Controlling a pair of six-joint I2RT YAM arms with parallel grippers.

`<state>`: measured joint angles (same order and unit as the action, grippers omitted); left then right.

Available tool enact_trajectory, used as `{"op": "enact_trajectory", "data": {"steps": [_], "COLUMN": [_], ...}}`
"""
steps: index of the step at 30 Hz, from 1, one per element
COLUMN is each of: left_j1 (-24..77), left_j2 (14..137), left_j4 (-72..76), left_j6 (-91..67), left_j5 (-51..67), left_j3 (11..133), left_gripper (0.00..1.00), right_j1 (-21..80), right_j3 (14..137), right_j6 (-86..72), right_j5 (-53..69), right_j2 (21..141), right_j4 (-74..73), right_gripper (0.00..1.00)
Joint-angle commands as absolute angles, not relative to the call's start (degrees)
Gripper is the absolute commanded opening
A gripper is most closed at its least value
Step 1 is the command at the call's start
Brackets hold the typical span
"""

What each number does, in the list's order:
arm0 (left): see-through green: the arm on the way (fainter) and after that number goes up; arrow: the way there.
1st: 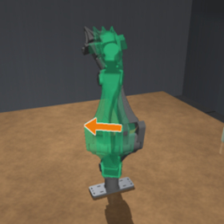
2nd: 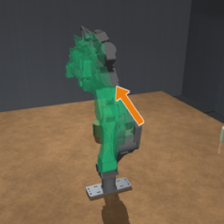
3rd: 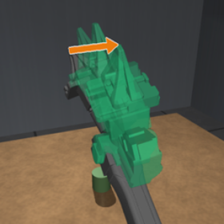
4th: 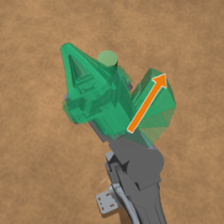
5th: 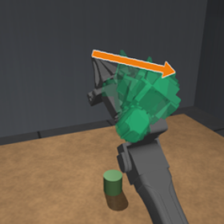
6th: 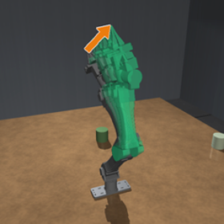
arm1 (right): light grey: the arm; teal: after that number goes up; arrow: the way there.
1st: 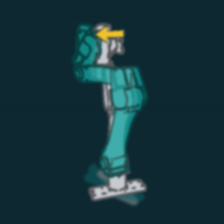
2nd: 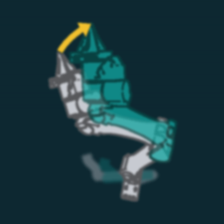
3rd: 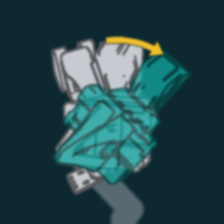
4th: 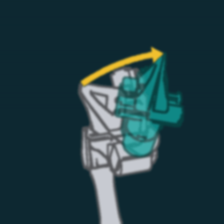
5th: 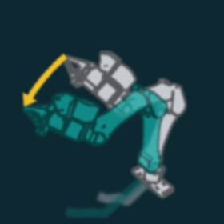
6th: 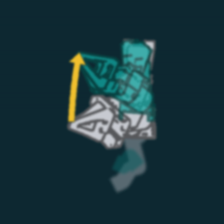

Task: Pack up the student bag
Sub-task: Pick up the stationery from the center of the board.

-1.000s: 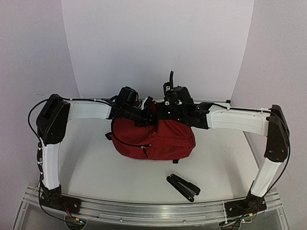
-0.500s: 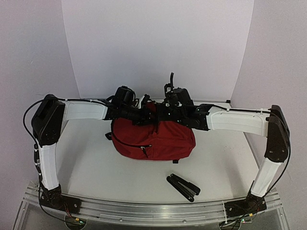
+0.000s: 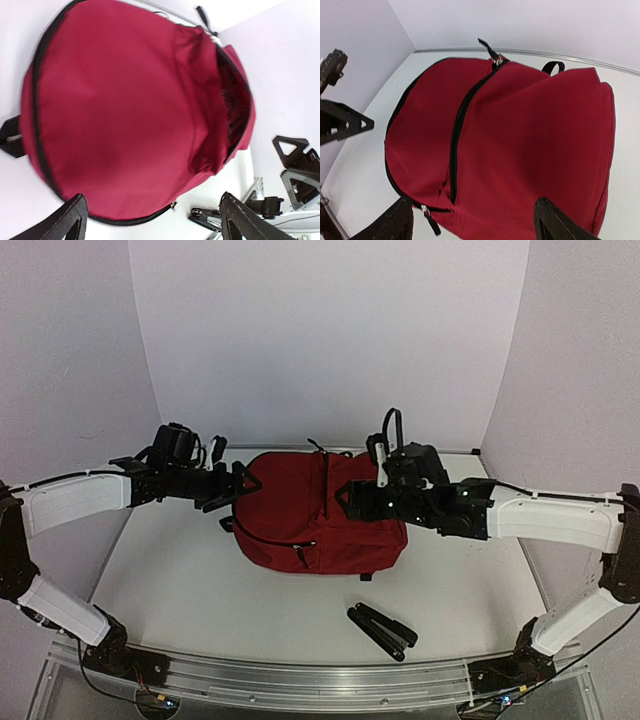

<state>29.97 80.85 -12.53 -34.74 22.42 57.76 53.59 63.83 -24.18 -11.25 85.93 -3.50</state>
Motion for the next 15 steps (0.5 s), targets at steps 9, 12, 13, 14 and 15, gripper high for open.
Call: {"op": "enact_trajectory", "data": {"steps": [9,12,13,14,15], "left_j1": [28.17,28.07,28.09,28.08,28.13], "left_j2": [73.78,75.4,75.84,76.01,76.09], "left_j4": [-15.73,-15.5,-15.34,-15.17,-15.12], "left_j6": [-36.56,-36.92,-37.01,-37.12,-37.23], "left_j5": [14.84,16.36,16.71,17.01,17.13], "left_j3": [51.9,52.22,52.28,52.23,52.2], "left_gripper": [1.0,1.0,1.0,1.0,1.0], "right_j1": [63.51,64.66,64.87,65.12,65.36], "right_j3": [52.87,51.54,51.2,50.81,50.56], "right_j6": [-35.37,-37.14,-37.54,-37.84,-37.95], "right_j5": [-5.51,-4.97,-4.93,-4.87,-4.57], "right_j2": [83.06,84.47,84.82,85.25,85.53], "right_j4": [-15.34,-17.09,-17.64,-18.05,-18.44], "right_gripper": [0.61,0.54,0.51,0.49,0.47]}}
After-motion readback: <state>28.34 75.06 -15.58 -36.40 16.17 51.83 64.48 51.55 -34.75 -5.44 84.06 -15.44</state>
